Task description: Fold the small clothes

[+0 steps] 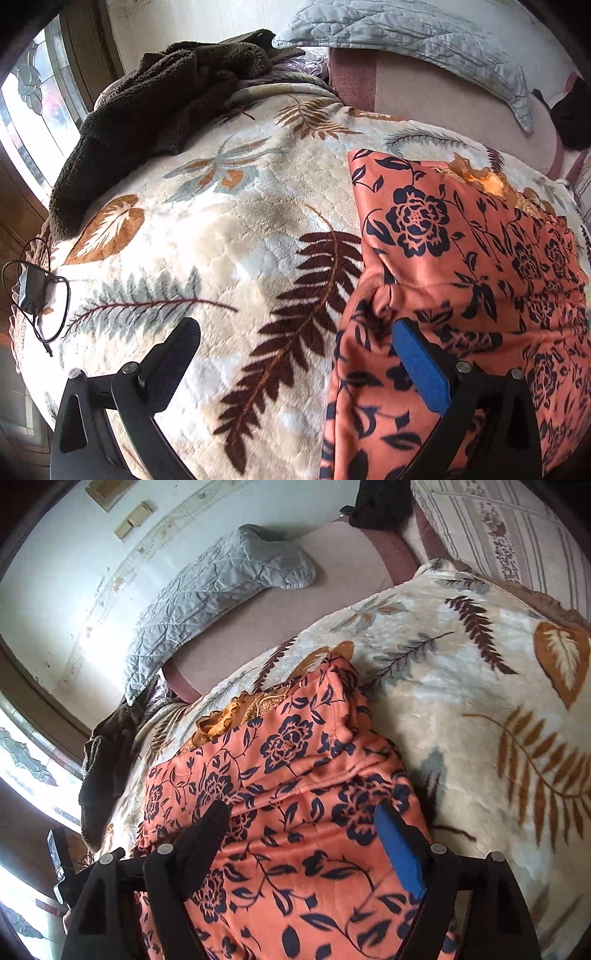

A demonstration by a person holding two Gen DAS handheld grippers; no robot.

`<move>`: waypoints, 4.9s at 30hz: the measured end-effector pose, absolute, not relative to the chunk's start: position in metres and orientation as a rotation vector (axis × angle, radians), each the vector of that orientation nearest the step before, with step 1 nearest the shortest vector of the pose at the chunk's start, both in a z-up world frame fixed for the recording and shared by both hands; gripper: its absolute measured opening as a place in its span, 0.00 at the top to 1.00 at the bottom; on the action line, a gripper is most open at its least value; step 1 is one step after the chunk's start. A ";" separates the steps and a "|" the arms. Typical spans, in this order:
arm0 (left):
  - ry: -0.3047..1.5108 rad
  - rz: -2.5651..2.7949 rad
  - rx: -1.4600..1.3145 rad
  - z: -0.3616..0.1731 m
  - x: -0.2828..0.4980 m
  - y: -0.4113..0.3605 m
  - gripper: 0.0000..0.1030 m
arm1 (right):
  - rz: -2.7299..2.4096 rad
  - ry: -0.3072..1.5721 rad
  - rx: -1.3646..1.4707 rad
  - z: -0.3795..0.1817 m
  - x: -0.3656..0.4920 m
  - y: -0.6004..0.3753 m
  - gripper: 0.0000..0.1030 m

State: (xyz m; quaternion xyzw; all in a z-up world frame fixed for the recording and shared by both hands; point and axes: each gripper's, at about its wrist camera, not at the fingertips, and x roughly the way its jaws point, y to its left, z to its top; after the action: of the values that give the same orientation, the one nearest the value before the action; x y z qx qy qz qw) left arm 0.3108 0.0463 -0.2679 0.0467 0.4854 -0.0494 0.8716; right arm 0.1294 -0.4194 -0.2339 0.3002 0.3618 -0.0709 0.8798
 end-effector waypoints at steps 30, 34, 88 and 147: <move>1.239 -0.270 -0.132 -0.316 0.123 0.087 0.43 | -0.224 0.908 0.691 -0.279 -0.035 -0.434 0.19; 1.265 -0.338 -0.154 -0.322 0.128 0.072 0.66 | -0.249 0.933 0.676 -0.288 -0.030 -0.435 0.19; 0.981 -0.545 -0.362 -0.165 0.256 0.096 0.94 | 0.029 0.646 0.798 -0.164 0.079 -0.433 0.91; 1.013 -0.259 -0.359 -0.279 0.482 -0.015 0.48 | -0.146 0.640 0.414 -0.258 0.349 -0.419 0.63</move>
State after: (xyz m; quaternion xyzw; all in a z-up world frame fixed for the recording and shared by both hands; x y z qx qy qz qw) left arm 0.4817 -0.0153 -0.2792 -0.1706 0.4811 -0.1230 0.8510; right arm 0.3488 -0.4192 -0.2579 0.2020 0.3121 -0.0714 0.9256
